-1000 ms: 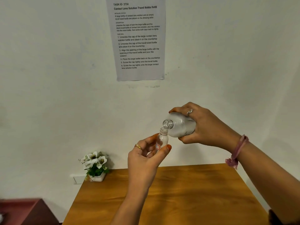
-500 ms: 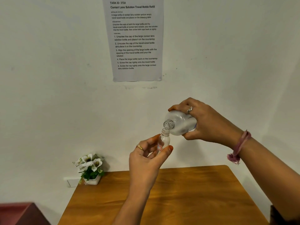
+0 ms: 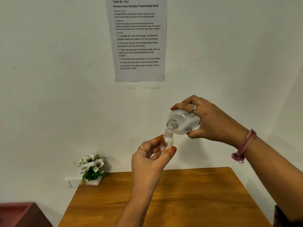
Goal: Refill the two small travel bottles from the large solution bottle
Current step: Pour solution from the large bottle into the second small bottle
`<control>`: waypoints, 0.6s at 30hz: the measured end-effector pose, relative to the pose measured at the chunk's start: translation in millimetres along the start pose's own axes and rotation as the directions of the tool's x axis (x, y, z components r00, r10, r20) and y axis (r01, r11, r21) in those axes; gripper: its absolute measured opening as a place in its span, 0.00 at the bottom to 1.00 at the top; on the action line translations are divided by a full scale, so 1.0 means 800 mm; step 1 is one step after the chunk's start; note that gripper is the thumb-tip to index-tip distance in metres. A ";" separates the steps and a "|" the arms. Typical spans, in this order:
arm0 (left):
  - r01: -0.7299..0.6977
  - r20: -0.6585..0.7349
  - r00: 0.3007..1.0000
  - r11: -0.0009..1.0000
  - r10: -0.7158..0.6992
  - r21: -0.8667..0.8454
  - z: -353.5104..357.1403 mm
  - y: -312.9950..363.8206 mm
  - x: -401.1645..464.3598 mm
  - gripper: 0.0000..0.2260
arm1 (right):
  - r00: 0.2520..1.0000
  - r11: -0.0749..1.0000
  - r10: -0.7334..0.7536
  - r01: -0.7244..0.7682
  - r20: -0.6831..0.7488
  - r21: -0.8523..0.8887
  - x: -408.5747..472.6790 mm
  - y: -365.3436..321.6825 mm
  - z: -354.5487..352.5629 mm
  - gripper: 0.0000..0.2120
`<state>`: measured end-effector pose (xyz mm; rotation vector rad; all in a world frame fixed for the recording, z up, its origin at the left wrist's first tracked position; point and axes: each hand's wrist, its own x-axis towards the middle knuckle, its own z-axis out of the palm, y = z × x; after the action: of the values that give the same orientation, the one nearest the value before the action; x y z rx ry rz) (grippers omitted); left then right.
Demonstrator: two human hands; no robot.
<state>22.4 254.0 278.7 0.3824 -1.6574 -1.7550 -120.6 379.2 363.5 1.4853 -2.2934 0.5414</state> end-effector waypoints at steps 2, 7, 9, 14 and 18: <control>0.002 -0.005 1.000 1.000 -0.002 0.000 0.000 0.000 0.000 0.16 | 1.000 1.000 -0.002 0.002 0.005 -0.008 0.000 0.000 -0.001 0.35; 0.005 -0.005 1.000 1.000 -0.005 -0.006 0.001 0.001 -0.001 0.16 | 1.000 1.000 -0.007 0.007 0.007 -0.011 0.000 0.000 -0.003 0.35; 0.004 -0.005 1.000 1.000 -0.004 -0.015 0.001 0.002 -0.002 0.16 | 1.000 1.000 -0.014 0.014 0.000 -0.010 0.000 0.000 -0.003 0.35; -0.002 -0.001 1.000 0.999 0.002 -0.032 0.001 0.005 -0.003 0.16 | 1.000 0.999 -0.024 0.024 -0.014 -0.027 0.001 -0.002 -0.005 0.35; -0.007 0.000 1.000 0.999 0.007 -0.036 0.001 0.006 -0.003 0.16 | 0.999 0.999 -0.034 0.033 -0.018 -0.043 0.001 -0.003 -0.007 0.35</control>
<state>24.9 256.6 282.6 0.3596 -1.6237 -1.7771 -118.5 380.6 368.9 1.4893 -2.2478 0.4923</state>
